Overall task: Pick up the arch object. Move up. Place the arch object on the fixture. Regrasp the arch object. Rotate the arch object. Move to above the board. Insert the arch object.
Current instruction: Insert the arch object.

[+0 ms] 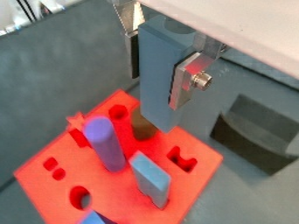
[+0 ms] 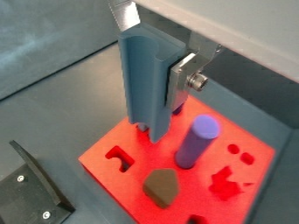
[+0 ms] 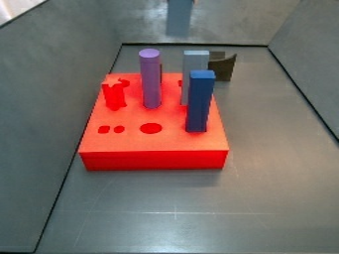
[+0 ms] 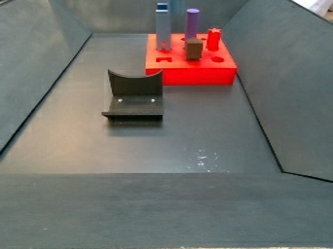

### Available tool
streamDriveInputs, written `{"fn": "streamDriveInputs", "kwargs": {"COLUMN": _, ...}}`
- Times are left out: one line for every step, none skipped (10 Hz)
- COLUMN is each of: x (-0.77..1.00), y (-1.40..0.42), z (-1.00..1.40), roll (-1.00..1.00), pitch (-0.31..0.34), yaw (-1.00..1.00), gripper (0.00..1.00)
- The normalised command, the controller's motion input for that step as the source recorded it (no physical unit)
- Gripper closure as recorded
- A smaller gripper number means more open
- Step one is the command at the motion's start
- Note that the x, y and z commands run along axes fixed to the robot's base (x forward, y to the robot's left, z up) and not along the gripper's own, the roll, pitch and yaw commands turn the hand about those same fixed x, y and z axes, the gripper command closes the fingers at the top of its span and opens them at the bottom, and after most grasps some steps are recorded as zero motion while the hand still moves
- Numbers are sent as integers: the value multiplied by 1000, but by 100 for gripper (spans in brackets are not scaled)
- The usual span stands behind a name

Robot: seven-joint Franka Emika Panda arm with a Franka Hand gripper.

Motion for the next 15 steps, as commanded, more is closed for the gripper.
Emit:
{"fn": "streamDriveInputs", "kwargs": {"x": 463, "y": 71, "z": -646, "roll": 180, "pitch": -23, "yaw": 91, "gripper": 100}}
{"fn": "streamDriveInputs", "kwargs": {"x": 260, "y": 86, "z": -577, "roll": 249, "pitch": -33, "yaw": 71, "gripper": 100}}
{"fn": "streamDriveInputs", "kwargs": {"x": 46, "y": 0, "z": -486, "roll": 371, "pitch": -64, "yaw": 149, "gripper": 100}}
{"fn": "streamDriveInputs", "kwargs": {"x": 89, "y": 0, "z": -420, "roll": 400, "pitch": 0, "yaw": 151, "gripper": 100}}
{"fn": "streamDriveInputs", "kwargs": {"x": 0, "y": 0, "z": -437, "roll": 387, "pitch": 0, "yaw": 177, "gripper": 100}}
{"fn": "streamDriveInputs", "kwargs": {"x": 17, "y": 71, "z": -317, "roll": 219, "pitch": 47, "yaw": 0, "gripper": 100}}
{"fn": "streamDriveInputs", "kwargs": {"x": 9, "y": 94, "z": -134, "roll": 103, "pitch": 24, "yaw": 0, "gripper": 100}}
{"fn": "streamDriveInputs", "kwargs": {"x": 29, "y": 29, "z": -149, "roll": 0, "pitch": 9, "yaw": 0, "gripper": 100}}
{"fn": "streamDriveInputs", "kwargs": {"x": 163, "y": 0, "z": -260, "roll": 0, "pitch": 0, "yaw": -43, "gripper": 100}}
{"fn": "streamDriveInputs", "kwargs": {"x": 183, "y": 0, "z": -191, "roll": -64, "pitch": 0, "yaw": -231, "gripper": 100}}
{"fn": "streamDriveInputs", "kwargs": {"x": 197, "y": 0, "z": -166, "roll": -84, "pitch": 0, "yaw": -271, "gripper": 100}}
{"fn": "streamDriveInputs", "kwargs": {"x": 126, "y": 26, "z": -177, "roll": -14, "pitch": 0, "yaw": -177, "gripper": 100}}
{"fn": "streamDriveInputs", "kwargs": {"x": 0, "y": 151, "z": -174, "roll": 0, "pitch": 0, "yaw": 0, "gripper": 100}}
{"fn": "streamDriveInputs", "kwargs": {"x": 0, "y": 146, "z": -166, "roll": -46, "pitch": 0, "yaw": 43, "gripper": 100}}
{"fn": "streamDriveInputs", "kwargs": {"x": 0, "y": 51, "z": -166, "roll": -74, "pitch": 0, "yaw": 80, "gripper": 100}}
